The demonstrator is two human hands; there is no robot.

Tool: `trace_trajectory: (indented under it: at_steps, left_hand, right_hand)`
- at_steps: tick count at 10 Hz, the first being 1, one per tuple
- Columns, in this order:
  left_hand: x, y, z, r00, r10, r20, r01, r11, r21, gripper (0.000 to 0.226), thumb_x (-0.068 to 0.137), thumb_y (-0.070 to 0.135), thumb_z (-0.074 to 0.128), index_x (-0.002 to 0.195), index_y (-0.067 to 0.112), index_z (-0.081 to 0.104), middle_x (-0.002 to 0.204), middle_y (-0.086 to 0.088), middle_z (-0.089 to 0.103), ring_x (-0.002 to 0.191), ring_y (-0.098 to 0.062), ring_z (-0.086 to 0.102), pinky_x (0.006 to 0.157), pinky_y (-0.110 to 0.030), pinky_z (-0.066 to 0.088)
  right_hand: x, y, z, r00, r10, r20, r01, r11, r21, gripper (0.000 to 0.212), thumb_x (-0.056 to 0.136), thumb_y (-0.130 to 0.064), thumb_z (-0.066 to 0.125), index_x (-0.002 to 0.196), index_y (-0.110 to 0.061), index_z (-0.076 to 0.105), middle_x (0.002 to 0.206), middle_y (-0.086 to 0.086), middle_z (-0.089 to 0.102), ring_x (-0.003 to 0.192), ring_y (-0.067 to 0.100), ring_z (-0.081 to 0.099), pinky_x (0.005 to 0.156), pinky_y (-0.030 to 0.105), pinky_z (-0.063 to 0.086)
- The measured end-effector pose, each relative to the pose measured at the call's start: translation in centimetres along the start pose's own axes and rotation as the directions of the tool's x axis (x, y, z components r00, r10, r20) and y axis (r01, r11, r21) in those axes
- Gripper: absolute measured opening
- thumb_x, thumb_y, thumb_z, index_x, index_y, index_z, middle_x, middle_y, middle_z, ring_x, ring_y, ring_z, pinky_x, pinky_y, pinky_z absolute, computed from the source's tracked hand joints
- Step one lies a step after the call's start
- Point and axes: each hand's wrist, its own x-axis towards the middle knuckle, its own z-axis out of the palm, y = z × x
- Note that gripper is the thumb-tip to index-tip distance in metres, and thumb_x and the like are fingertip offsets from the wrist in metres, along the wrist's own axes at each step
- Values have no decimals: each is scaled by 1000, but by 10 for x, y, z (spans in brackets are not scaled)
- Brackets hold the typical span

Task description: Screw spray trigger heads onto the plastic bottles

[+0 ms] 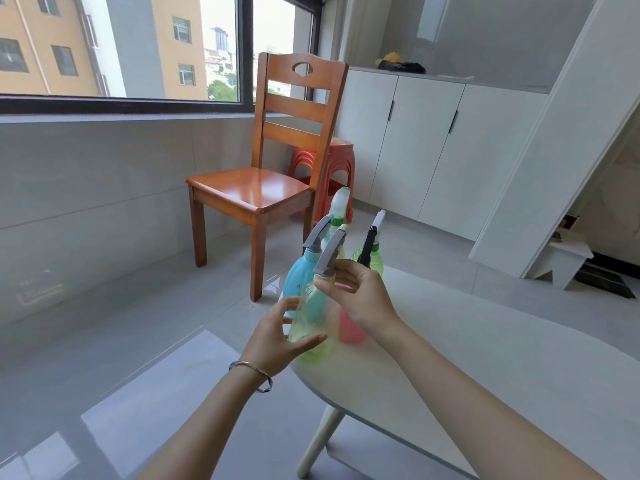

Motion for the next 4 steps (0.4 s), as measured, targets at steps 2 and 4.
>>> trace_trajectory:
  at_steps: [2, 4]
  left_hand:
    - [-3, 1, 0, 1000, 10, -7, -9, 1000, 14, 82, 52, 66, 70, 122, 28, 49, 125, 9, 54, 111, -17, 54, 89, -39, 55]
    - [-3, 4, -3, 1000, 13, -5, -13, 999, 42, 94, 48, 68, 72, 128, 28, 44, 130, 8, 51, 113, -16, 53, 94, -40, 52]
  right_hand:
    - [-2, 0, -1, 1000, 8, 0, -8, 999, -35, 28, 77, -23, 75, 97, -35, 60, 100, -13, 68, 101, 2, 62, 88, 15, 45]
    - [-8, -3, -11, 998, 31, -48, -35, 997, -70, 47, 76, -28, 76, 117, -29, 55, 106, -11, 63, 106, 3, 59, 90, 15, 45]
